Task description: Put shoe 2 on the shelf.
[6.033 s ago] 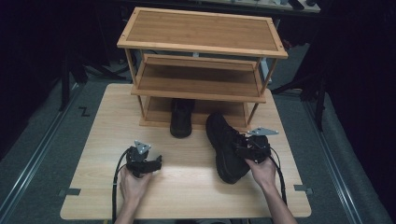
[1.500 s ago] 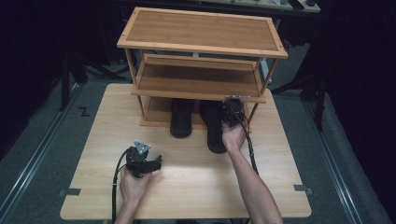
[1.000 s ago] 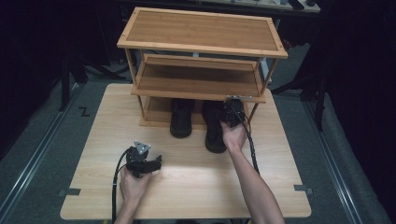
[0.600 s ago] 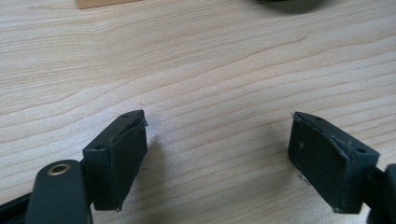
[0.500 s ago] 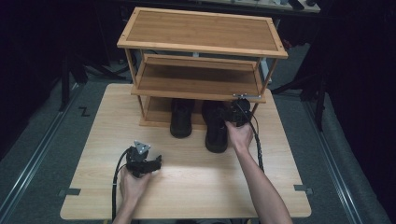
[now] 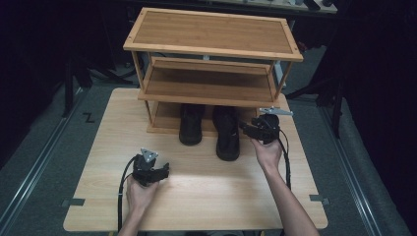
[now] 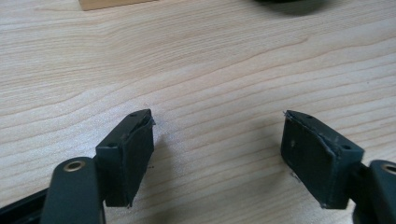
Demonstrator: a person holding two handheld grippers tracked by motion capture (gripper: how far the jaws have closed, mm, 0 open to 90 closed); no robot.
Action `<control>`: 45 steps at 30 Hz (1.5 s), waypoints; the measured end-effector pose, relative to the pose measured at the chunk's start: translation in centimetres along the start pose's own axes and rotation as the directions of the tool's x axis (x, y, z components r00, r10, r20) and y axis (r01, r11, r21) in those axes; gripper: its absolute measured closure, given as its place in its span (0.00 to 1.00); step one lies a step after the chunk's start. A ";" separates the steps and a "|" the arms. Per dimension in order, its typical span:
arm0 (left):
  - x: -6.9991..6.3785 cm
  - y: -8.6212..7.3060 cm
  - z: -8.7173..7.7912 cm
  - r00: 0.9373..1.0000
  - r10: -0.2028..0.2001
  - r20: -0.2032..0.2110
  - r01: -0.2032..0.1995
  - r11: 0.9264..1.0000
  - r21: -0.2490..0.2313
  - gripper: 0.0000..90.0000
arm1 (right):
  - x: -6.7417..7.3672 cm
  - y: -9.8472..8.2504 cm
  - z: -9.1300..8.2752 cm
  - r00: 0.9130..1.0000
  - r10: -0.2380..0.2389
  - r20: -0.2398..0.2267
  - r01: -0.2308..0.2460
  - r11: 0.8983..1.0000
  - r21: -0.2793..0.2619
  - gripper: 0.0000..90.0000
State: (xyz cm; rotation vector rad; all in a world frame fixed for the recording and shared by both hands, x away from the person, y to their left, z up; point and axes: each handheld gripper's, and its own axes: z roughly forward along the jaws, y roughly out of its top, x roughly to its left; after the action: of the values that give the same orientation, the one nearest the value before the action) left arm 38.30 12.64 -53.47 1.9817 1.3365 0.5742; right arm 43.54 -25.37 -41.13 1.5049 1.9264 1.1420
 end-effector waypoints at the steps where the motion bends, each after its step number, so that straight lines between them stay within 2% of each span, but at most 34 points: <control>1: 0.0 0.0 0.0 1.000 0.000 -0.001 0.000 1.000 0.000 0.30 | -0.1 -0.3 -0.4 1.000 -0.004 -0.005 0.004 1.000 -0.004 0.48; 7: -0.3 0.1 -0.2 1.000 -0.002 0.014 0.002 1.000 -0.006 0.31 | -0.2 -1.9 -1.8 1.000 -0.004 -0.025 0.003 1.000 -0.019 0.48; 13: -0.8 0.8 -0.7 0.999 -0.004 0.036 0.005 0.999 -0.033 0.32 | 0.0 -3.9 -2.6 0.999 -0.021 -0.048 0.020 1.000 -0.007 0.48; 19: -1.6 1.8 -0.9 0.998 -0.005 0.060 0.008 0.998 -0.063 0.35 | 0.6 -6.1 -2.1 0.998 -0.037 -0.059 0.039 0.999 0.025 0.49; 23: -2.2 2.6 -0.8 0.998 0.006 0.069 -0.001 0.998 -0.067 0.35 | 1.0 -7.1 -1.3 0.997 -0.024 -0.069 0.028 0.999 0.046 0.49; 32: -4.0 5.7 -0.3 0.994 0.028 0.102 -0.019 0.996 -0.091 0.35 | 2.3 -7.6 0.3 0.997 -0.044 -0.071 0.048 0.997 0.054 0.49; 38: -4.8 8.0 0.5 0.995 0.036 0.098 -0.026 0.995 -0.100 0.35 | 3.0 -7.5 1.4 0.997 -0.049 -0.057 0.053 0.997 0.058 0.49; 41: -5.1 9.0 0.8 0.995 0.023 0.100 -0.013 0.994 -0.105 0.35 | 3.4 -7.3 1.8 0.998 -0.044 -0.045 0.047 0.997 0.064 0.53; 45: -5.8 10.4 1.3 0.996 0.021 0.090 -0.011 0.994 -0.111 0.36 | 4.1 -7.0 2.2 0.997 -0.075 -0.022 0.076 0.995 0.061 0.63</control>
State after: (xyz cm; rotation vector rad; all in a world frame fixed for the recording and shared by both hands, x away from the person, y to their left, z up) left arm 43.57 4.31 -46.63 1.9077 1.2090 0.5466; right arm 39.91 -21.23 -47.46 1.4443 2.0314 1.0781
